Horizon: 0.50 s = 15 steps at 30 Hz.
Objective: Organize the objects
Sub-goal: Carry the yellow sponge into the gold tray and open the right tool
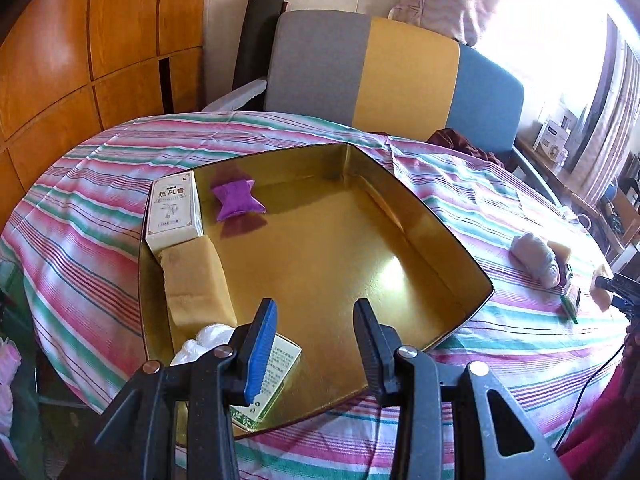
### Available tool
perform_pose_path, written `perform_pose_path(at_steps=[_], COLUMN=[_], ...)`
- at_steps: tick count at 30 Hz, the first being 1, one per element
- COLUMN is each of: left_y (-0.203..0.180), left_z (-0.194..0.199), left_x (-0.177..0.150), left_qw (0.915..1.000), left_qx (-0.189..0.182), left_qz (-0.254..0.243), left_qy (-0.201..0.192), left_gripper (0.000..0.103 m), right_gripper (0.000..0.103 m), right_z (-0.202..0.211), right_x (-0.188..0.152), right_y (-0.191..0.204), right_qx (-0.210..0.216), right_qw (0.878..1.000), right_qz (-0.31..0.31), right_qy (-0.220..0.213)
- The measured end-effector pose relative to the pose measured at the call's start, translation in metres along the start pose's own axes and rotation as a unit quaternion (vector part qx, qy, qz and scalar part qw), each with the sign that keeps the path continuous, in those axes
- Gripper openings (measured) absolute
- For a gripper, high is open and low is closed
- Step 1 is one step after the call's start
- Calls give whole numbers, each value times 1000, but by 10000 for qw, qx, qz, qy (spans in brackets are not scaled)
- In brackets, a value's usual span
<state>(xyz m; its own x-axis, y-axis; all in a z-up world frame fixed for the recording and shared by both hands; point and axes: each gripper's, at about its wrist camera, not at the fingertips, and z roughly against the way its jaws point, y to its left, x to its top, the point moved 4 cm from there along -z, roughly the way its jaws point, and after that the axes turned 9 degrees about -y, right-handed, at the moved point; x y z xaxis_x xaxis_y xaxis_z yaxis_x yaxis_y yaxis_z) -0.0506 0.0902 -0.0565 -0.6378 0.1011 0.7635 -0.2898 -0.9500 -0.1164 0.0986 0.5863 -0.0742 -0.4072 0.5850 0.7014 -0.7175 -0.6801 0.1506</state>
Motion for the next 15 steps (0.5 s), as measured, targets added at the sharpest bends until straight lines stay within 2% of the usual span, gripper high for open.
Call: perform_pose_path(at_steps=[3,7,12,15], left_y=[1,4,12,19], left_z=[2,4,5,5], left_x=[0,-1,-1,-2], left_qw=[10000,10000,10000,9999], left_qx=[-18,-16,23,78], left_qz=[-2,13,82,136], left_qy=[-12,-7,9,28], left_gripper=[39,39,39,39], right_gripper=[65,65,65,65], right_z=[6,21,38,47], right_x=[3,9,9,2], right_y=[4,27,99,156], right_qx=[89,445,1198,1743], right_qw=[9999,9988,9903,9789], right_qz=[19,136,691,1062], right_qy=[-53,-124,-122,-64])
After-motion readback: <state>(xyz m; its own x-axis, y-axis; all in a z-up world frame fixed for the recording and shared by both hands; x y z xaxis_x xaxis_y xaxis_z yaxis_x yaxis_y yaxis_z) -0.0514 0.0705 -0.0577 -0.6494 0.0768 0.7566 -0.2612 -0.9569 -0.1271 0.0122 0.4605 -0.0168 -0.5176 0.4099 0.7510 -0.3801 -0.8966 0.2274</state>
